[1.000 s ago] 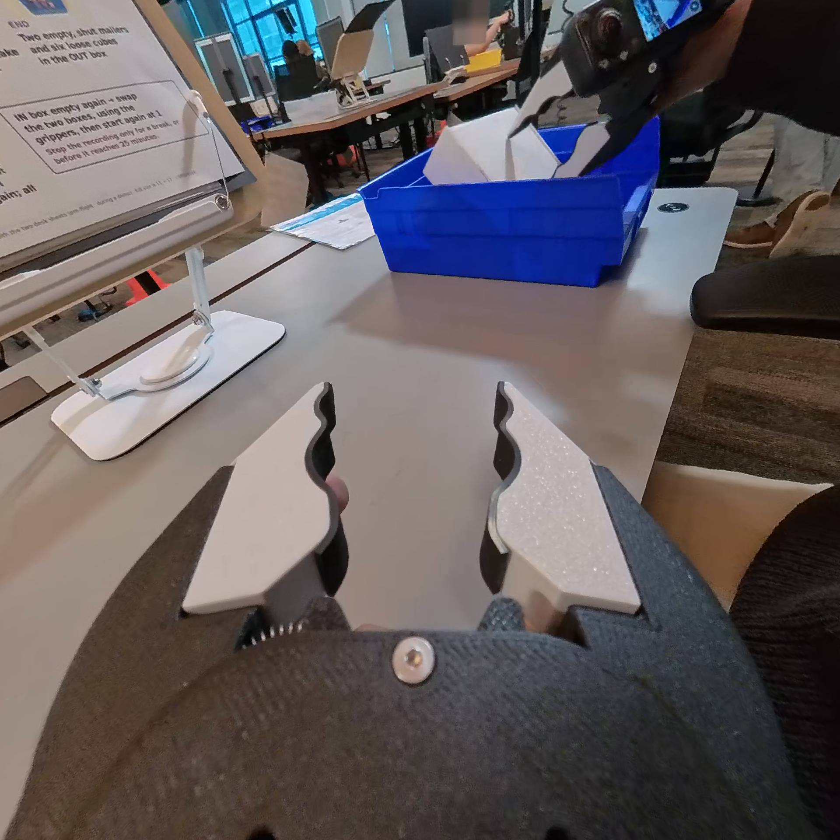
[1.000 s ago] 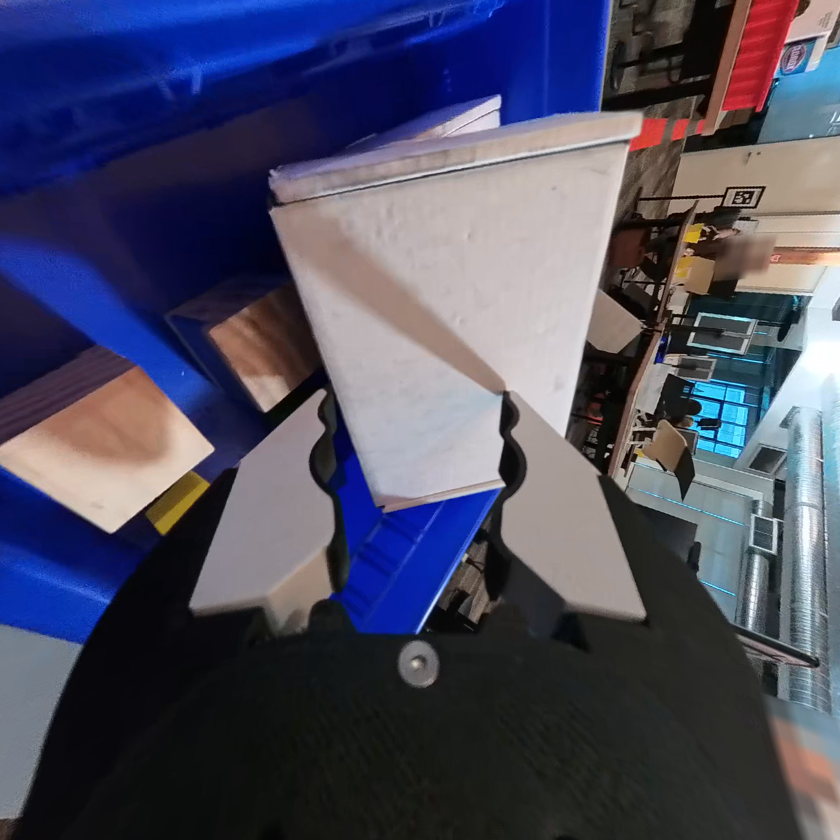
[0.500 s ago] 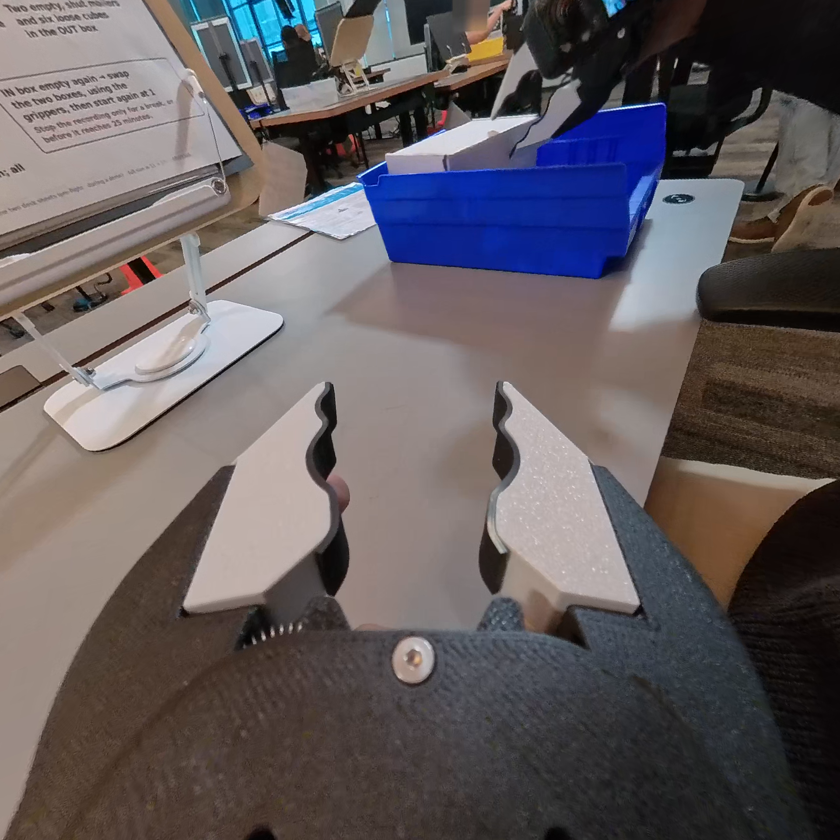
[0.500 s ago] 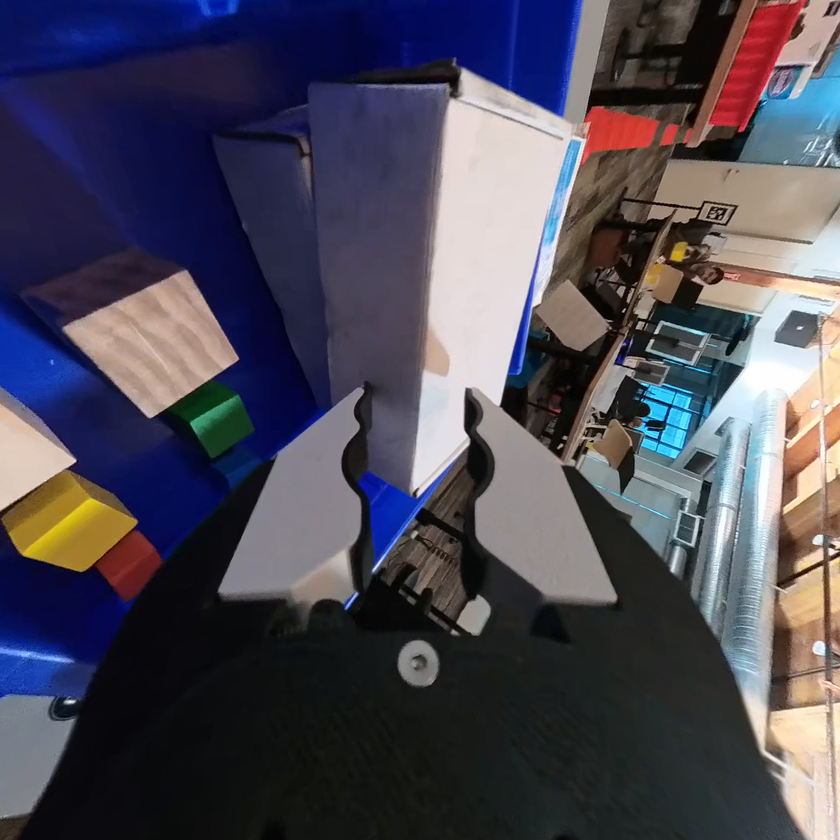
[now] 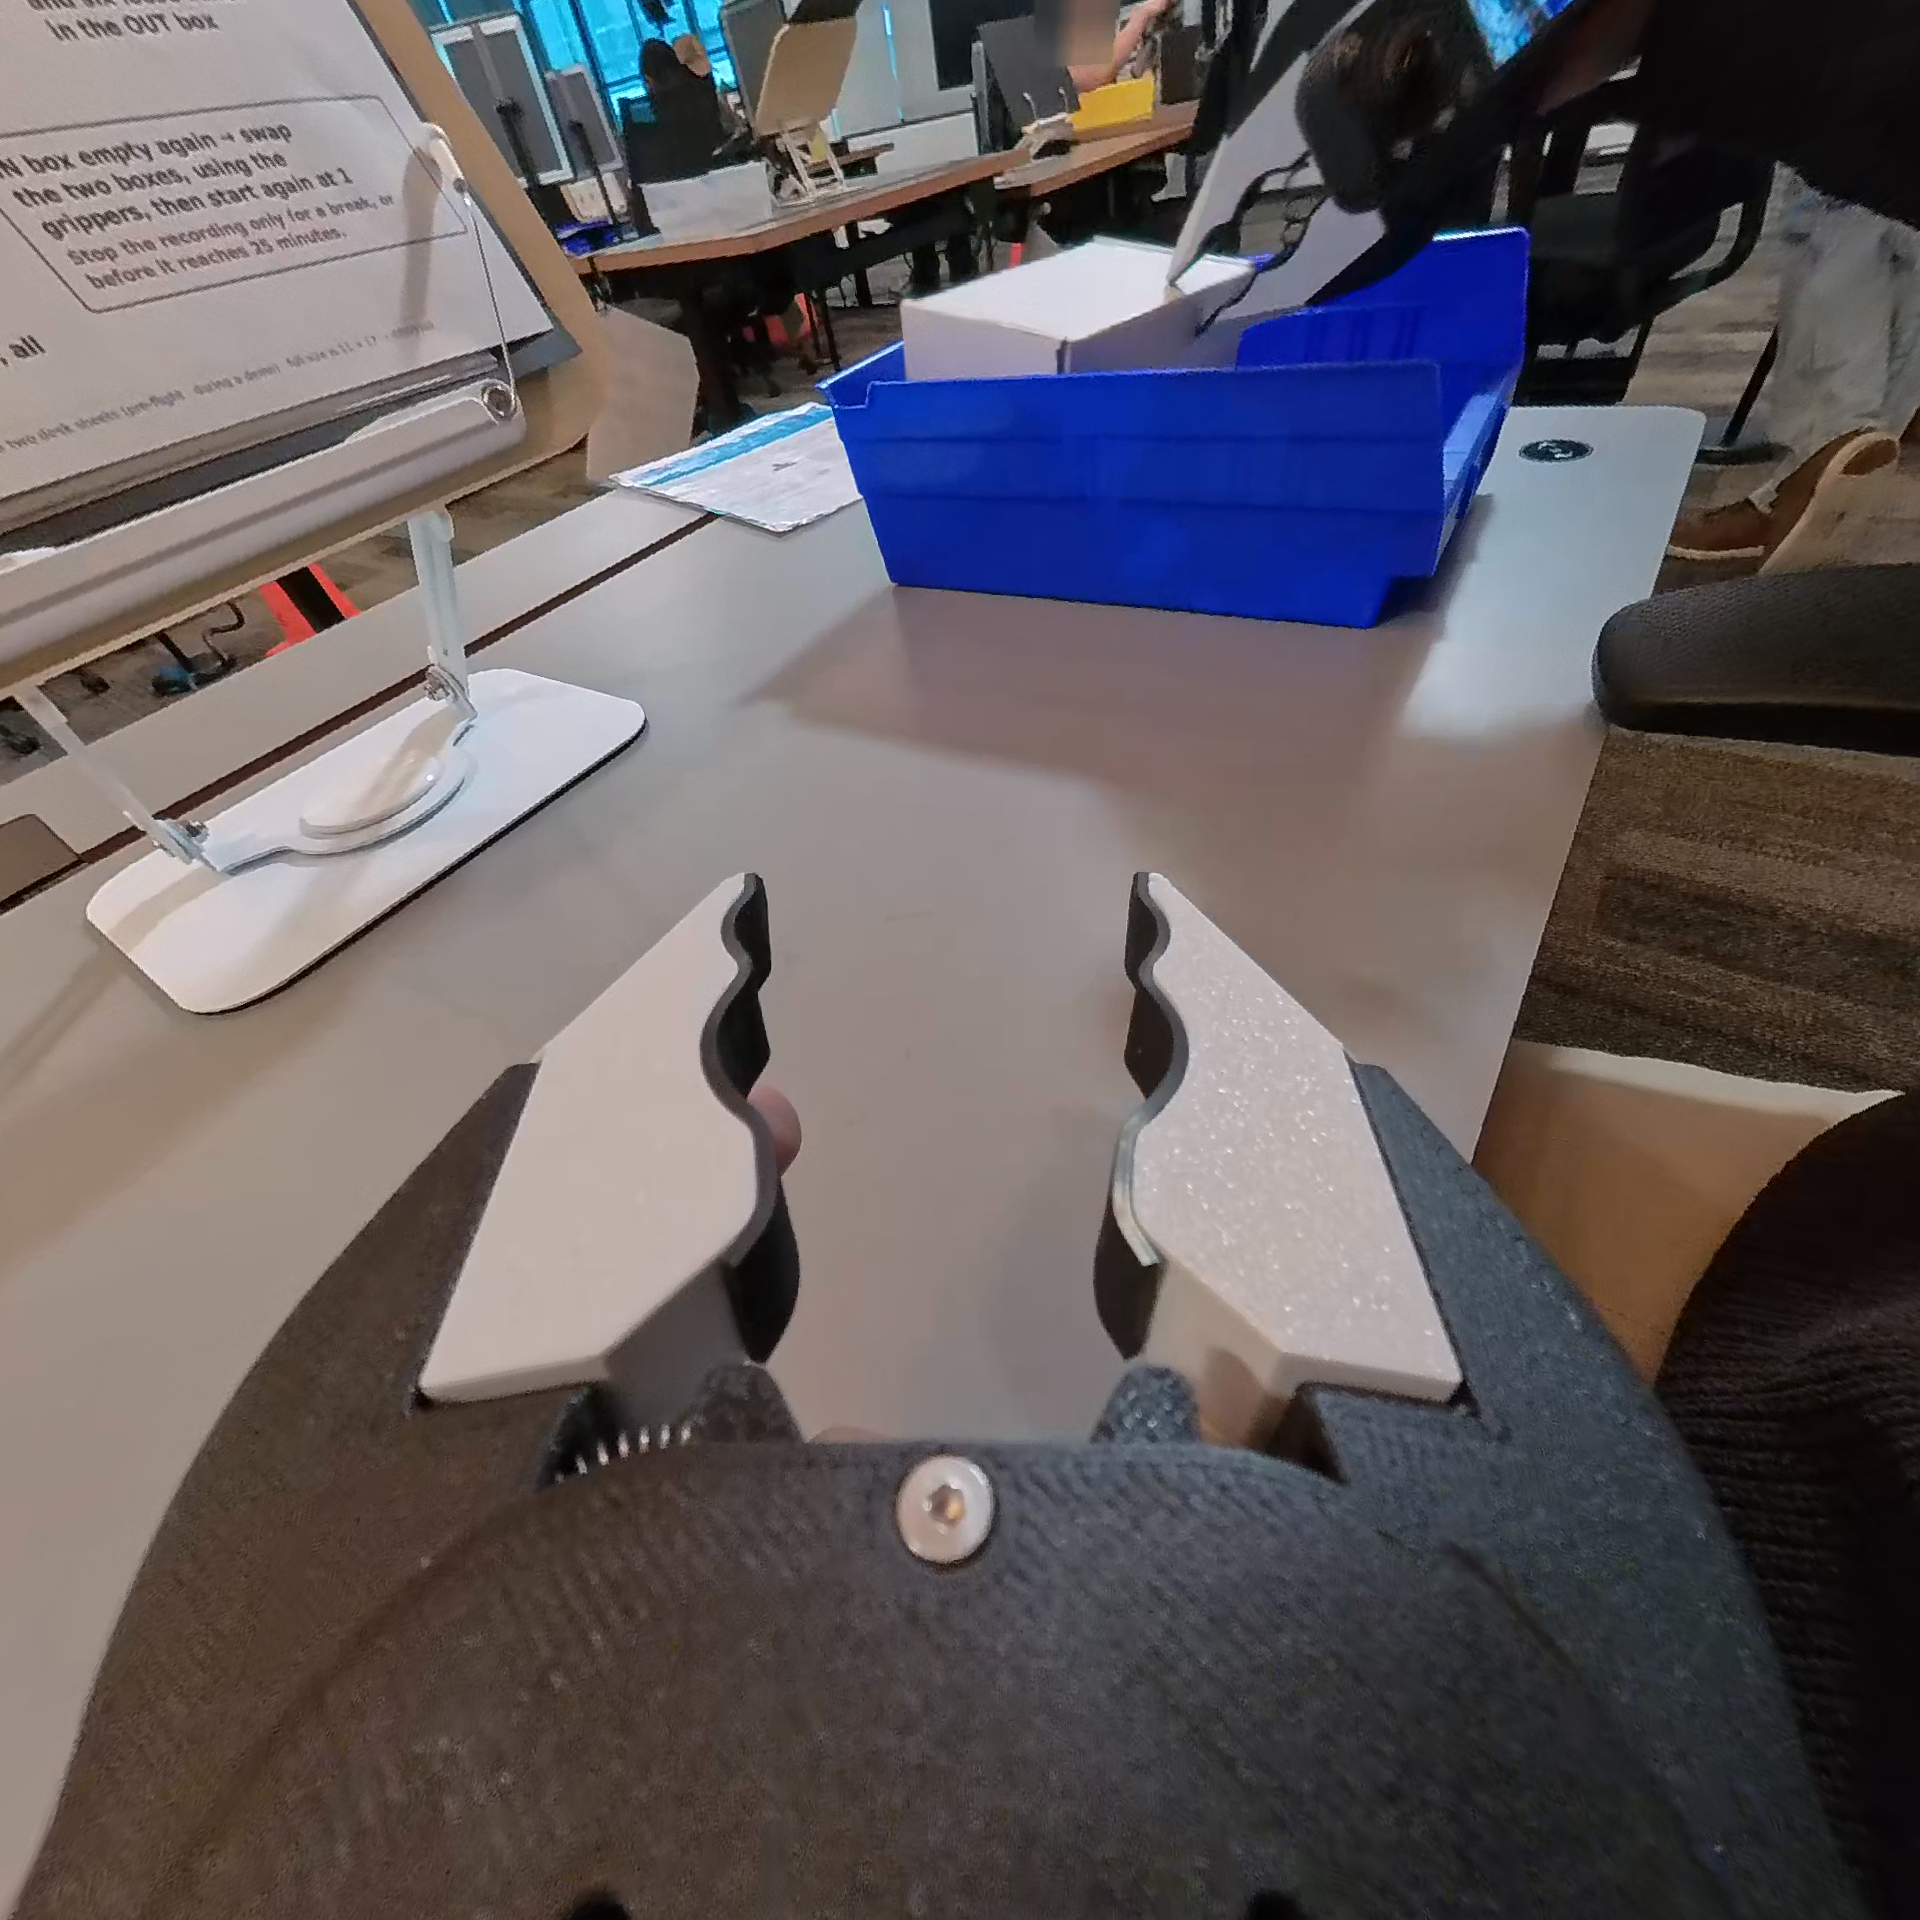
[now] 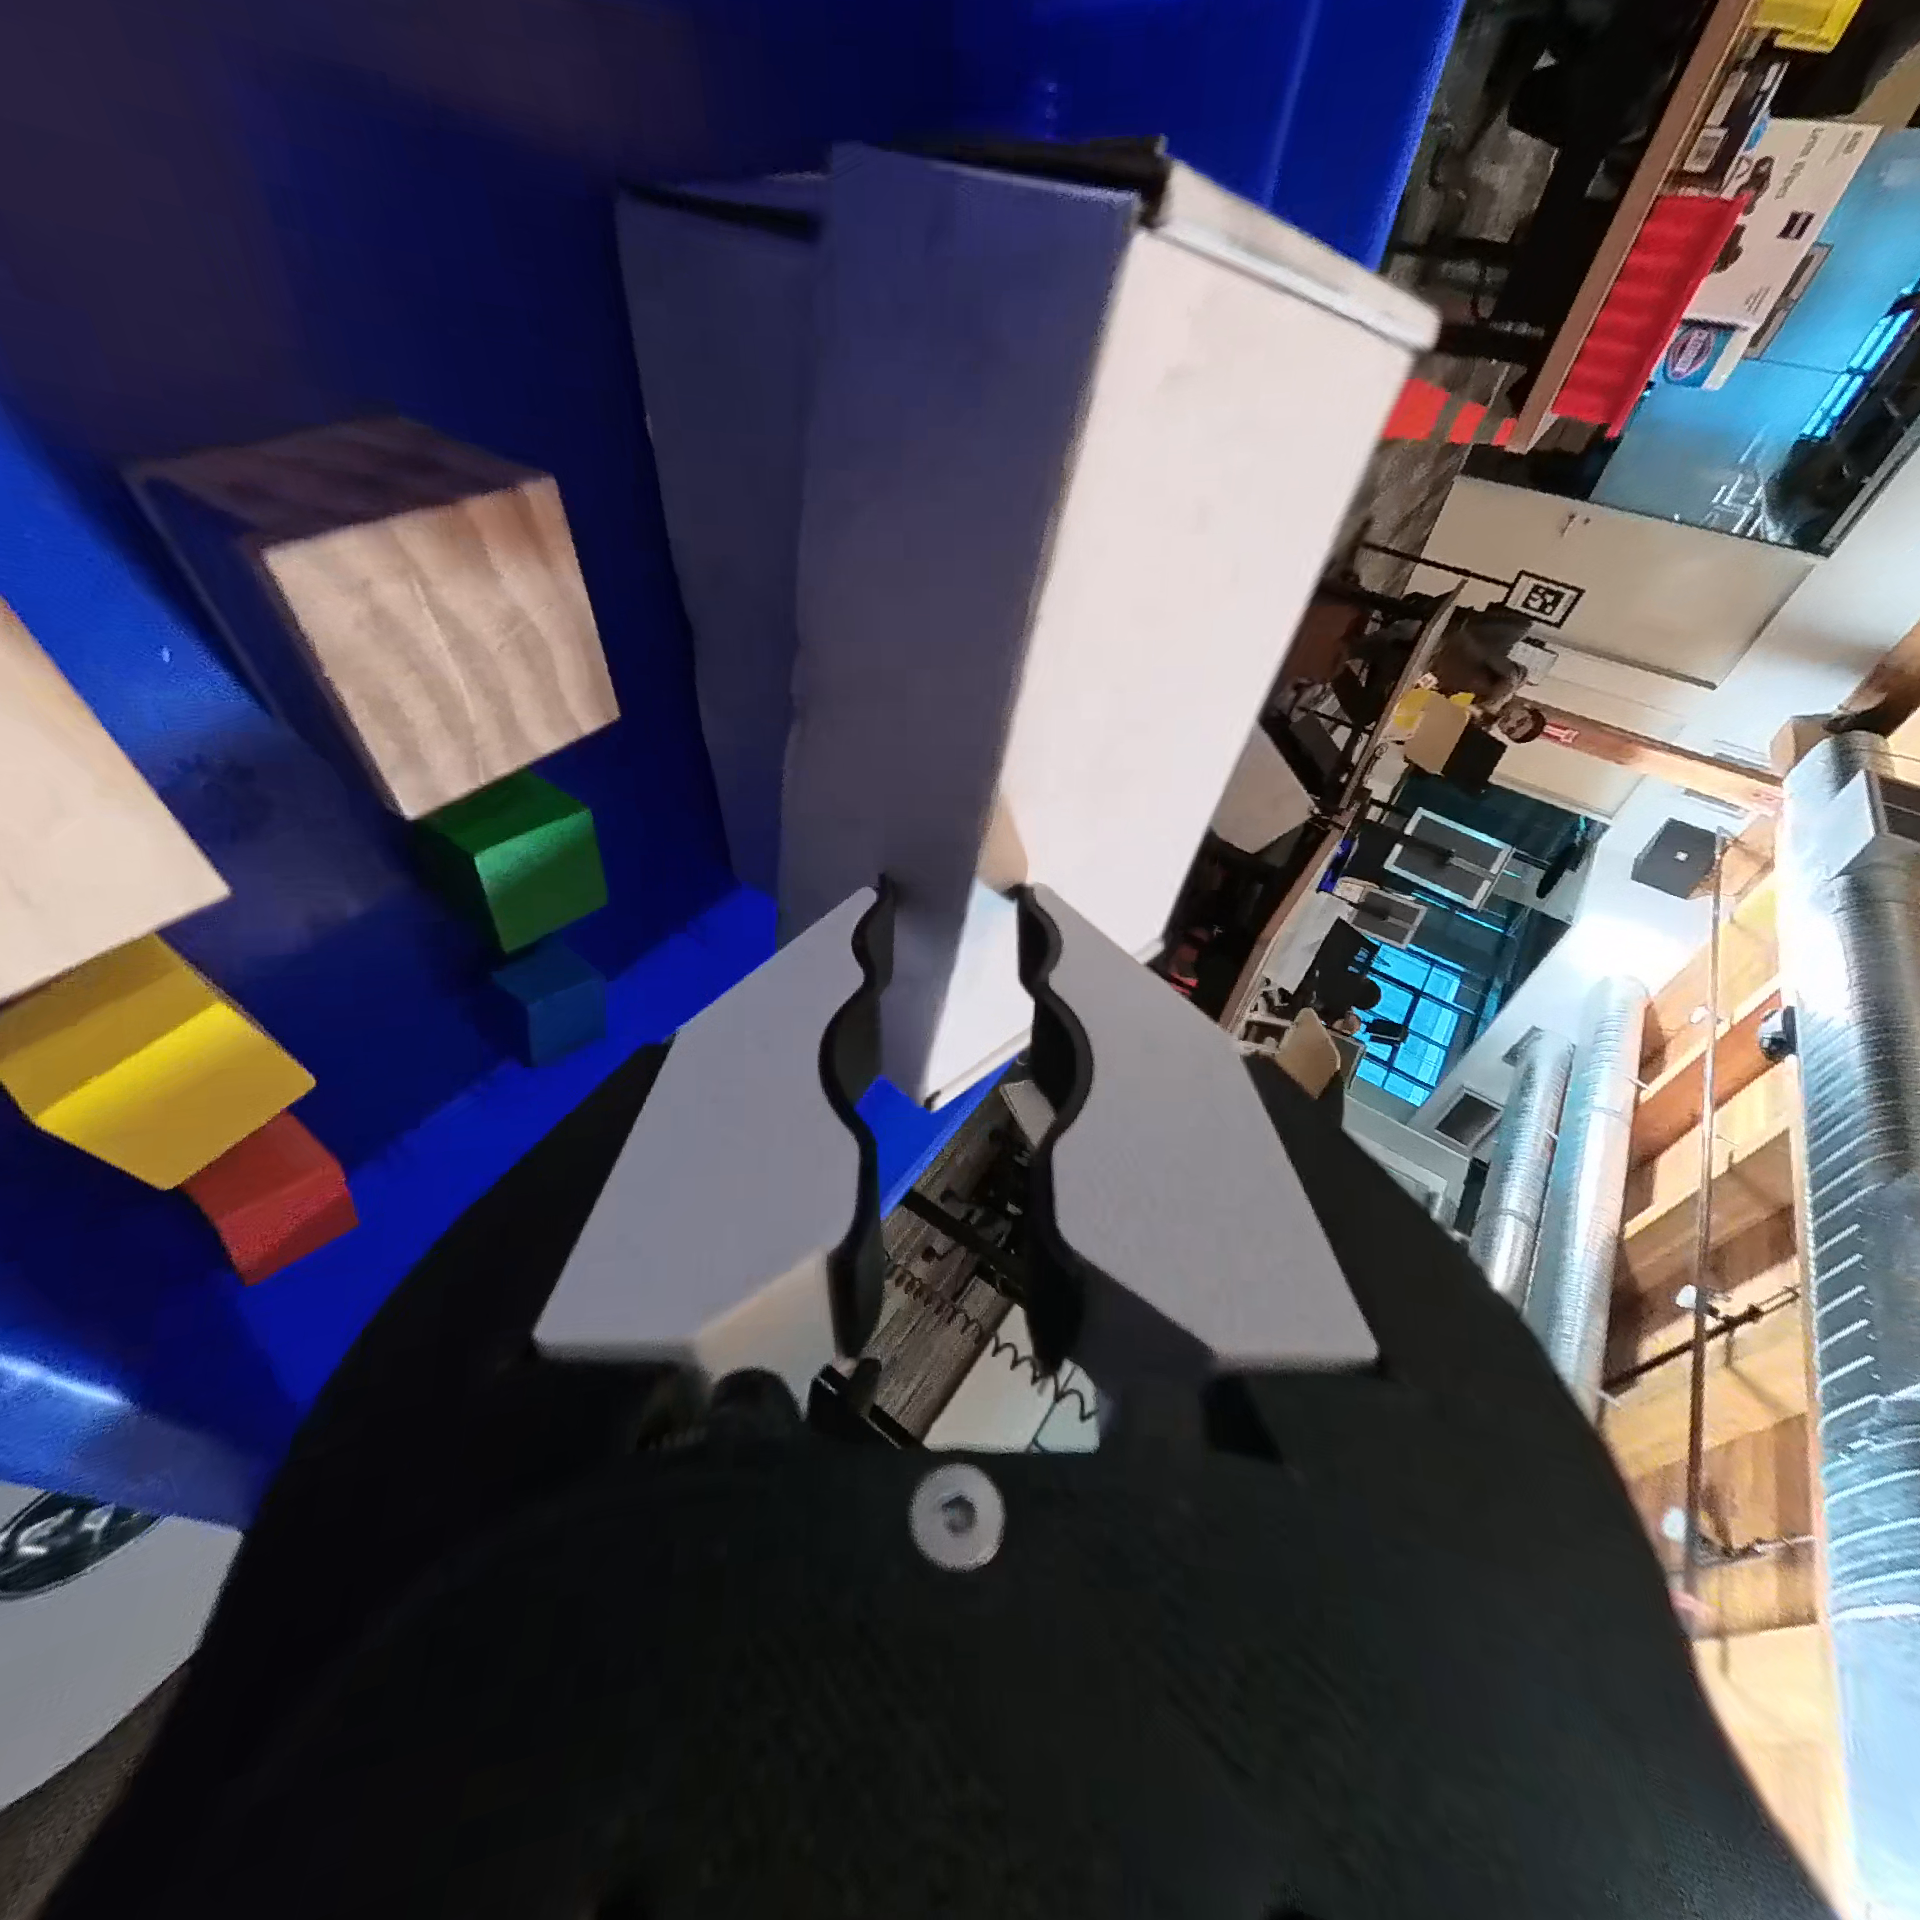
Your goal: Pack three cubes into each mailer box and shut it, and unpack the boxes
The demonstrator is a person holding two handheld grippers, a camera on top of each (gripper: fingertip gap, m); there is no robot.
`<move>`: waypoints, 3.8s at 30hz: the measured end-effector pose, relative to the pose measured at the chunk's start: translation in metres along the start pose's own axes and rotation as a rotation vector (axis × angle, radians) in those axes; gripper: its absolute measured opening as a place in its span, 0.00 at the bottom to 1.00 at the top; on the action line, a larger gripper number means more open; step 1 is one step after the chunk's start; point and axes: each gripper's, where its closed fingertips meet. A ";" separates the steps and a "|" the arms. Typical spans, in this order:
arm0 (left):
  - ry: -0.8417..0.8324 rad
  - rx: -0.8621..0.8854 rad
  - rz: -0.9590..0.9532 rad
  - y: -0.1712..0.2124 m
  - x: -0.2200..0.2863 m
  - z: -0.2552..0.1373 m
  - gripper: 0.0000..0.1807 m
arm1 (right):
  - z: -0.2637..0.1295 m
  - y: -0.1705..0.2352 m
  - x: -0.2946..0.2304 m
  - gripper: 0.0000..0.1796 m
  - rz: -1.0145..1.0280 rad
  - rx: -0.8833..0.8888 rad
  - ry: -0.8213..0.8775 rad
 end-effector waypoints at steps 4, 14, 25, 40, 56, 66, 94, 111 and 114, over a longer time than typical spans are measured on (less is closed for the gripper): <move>0.000 -0.003 0.000 0.001 0.000 0.001 0.37 | -0.002 0.020 0.001 0.11 -0.006 -0.045 0.019; 0.007 -0.008 0.006 0.000 0.004 0.005 0.37 | 0.009 0.030 0.009 0.11 0.013 -0.084 0.077; 0.002 -0.010 0.001 0.002 0.002 0.003 0.37 | 0.025 0.005 0.018 0.11 0.040 -0.061 0.093; 0.004 -0.014 -0.003 0.004 0.001 0.002 0.37 | 0.020 -0.040 0.021 0.13 0.085 0.032 0.078; 0.085 0.048 -0.109 -0.012 0.008 0.007 0.37 | -0.055 -0.025 0.028 0.13 1.024 0.212 0.061; 0.184 0.048 -0.247 -0.013 -0.007 0.054 0.30 | -0.067 -0.010 0.000 0.46 1.729 0.053 -0.082; 0.098 0.089 -0.563 0.005 -0.056 0.072 0.29 | -0.084 0.059 -0.063 0.42 1.941 -0.130 0.098; -0.211 -0.123 -0.478 0.040 -0.122 0.014 0.28 | -0.096 0.116 -0.048 0.34 1.929 -0.115 0.384; -0.252 -0.240 -0.415 0.055 -0.125 0.013 0.29 | -0.086 0.120 -0.064 0.38 1.943 -0.173 0.333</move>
Point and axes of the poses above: each gripper's, where its closed fingertips meet, z out along the fingers, y out of its underside, x = y × z across the jaws, and after that the axes turned 13 degrees about y, right-handed
